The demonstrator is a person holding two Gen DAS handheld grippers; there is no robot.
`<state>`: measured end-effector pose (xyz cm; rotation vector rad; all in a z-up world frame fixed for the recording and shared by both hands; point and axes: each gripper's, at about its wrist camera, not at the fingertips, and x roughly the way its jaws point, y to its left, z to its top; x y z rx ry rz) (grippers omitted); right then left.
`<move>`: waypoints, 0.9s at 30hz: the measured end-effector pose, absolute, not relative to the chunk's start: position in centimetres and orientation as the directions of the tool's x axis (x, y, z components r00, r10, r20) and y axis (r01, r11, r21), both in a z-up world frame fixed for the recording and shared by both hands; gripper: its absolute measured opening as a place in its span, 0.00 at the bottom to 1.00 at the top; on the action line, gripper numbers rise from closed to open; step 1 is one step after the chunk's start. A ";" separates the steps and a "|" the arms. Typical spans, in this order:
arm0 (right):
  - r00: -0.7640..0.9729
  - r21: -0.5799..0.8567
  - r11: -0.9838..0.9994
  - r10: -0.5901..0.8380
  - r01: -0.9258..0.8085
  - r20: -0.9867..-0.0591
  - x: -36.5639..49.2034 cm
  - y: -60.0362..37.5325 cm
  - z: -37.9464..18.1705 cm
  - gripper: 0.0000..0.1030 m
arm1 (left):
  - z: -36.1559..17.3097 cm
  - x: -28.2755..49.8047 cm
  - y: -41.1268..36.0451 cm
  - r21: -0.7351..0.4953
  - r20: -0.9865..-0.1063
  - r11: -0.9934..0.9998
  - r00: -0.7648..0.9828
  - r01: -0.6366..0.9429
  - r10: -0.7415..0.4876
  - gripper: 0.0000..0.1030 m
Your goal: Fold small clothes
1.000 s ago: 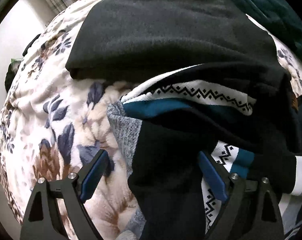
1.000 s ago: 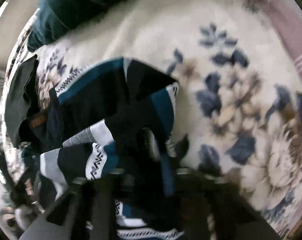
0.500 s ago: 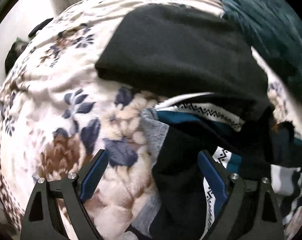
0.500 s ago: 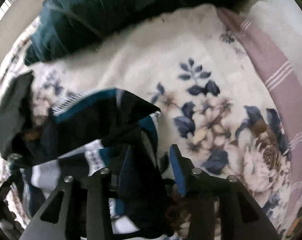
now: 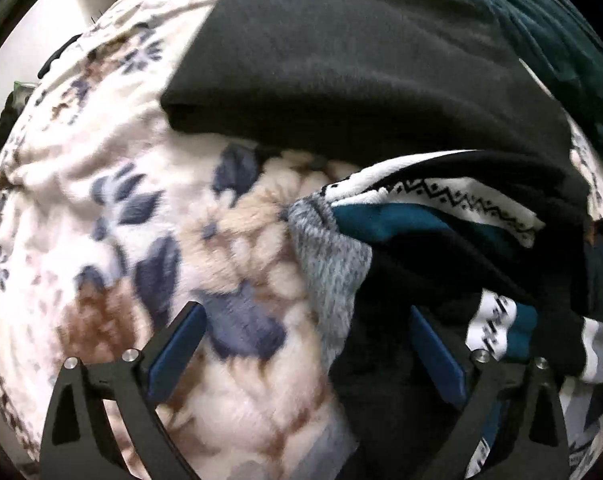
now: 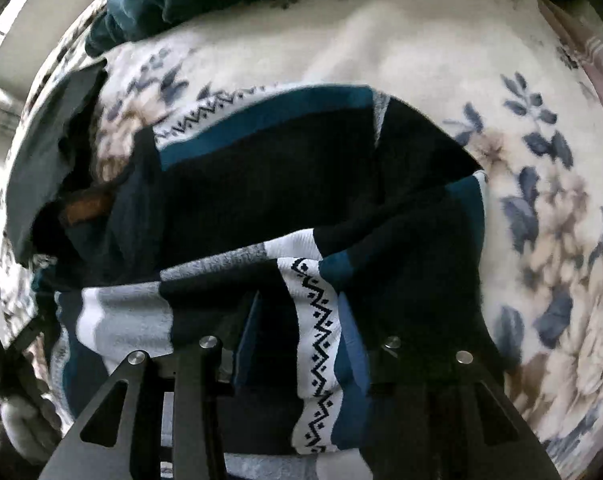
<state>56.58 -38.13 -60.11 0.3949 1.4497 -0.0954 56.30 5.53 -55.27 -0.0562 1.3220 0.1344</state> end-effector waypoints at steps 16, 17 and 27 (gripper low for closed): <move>0.072 0.225 0.871 0.215 0.437 -0.974 42.3 -51.9 -49.9 0.61 | -47.6 38.1 -13.1 -0.135 -0.974 0.975 0.157 0.178 -0.164 1.00; 0.066 0.228 0.875 0.221 0.428 -0.973 41.6 -52.5 -49.7 0.65 | -47.8 36.4 -14.8 -0.144 -0.975 0.970 0.140 0.197 -0.173 1.00; -0.005 0.305 0.896 0.324 0.324 -0.946 36.1 -59.4 -51.6 0.67 | -51.6 18.5 -31.1 -0.153 -0.988 0.957 -0.056 0.245 -0.143 1.00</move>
